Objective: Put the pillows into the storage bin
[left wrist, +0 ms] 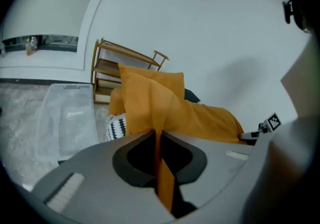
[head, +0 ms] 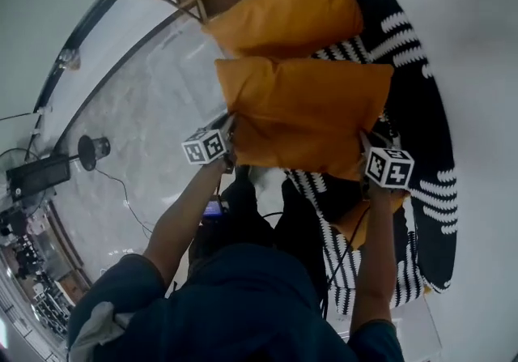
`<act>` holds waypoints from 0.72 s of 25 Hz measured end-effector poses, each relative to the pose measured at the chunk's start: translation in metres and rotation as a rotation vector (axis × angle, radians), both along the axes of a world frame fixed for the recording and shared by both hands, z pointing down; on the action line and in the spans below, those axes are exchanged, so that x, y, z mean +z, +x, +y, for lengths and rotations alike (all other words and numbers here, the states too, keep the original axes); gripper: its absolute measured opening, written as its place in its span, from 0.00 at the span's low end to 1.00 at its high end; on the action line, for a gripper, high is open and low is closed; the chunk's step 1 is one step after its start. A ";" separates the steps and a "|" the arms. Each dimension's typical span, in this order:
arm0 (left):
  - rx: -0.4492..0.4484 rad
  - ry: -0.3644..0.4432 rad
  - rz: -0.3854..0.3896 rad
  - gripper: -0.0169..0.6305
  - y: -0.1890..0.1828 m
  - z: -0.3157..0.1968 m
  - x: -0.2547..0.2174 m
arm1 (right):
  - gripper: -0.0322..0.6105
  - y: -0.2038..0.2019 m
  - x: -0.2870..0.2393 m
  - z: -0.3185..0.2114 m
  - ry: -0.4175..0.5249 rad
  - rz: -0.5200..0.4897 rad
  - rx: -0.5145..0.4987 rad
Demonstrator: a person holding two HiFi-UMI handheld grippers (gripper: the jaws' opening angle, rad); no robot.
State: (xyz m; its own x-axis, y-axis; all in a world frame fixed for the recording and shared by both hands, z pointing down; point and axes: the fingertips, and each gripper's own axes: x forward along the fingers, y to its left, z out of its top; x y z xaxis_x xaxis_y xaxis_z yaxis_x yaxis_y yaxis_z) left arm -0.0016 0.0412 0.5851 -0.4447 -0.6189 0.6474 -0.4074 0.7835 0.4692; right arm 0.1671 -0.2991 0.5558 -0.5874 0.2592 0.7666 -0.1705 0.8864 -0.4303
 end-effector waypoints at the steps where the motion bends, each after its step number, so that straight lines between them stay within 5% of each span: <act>1: -0.011 -0.014 -0.022 0.05 -0.014 0.020 -0.006 | 0.09 -0.014 -0.001 0.020 -0.016 -0.008 -0.014; 8: -0.041 -0.110 -0.131 0.05 -0.121 0.162 -0.032 | 0.09 -0.100 0.003 0.168 -0.132 -0.017 -0.052; 18: -0.013 -0.192 -0.186 0.05 -0.264 0.297 -0.026 | 0.08 -0.212 0.036 0.323 -0.251 0.043 0.070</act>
State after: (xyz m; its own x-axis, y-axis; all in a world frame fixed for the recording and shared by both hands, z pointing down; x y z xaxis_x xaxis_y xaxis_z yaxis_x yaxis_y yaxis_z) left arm -0.2659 0.3378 0.5590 -0.5741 -0.4862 0.6588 -0.4618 0.8567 0.2298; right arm -0.0451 0.0240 0.5915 -0.5790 0.4046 0.7078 -0.2503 0.7380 -0.6267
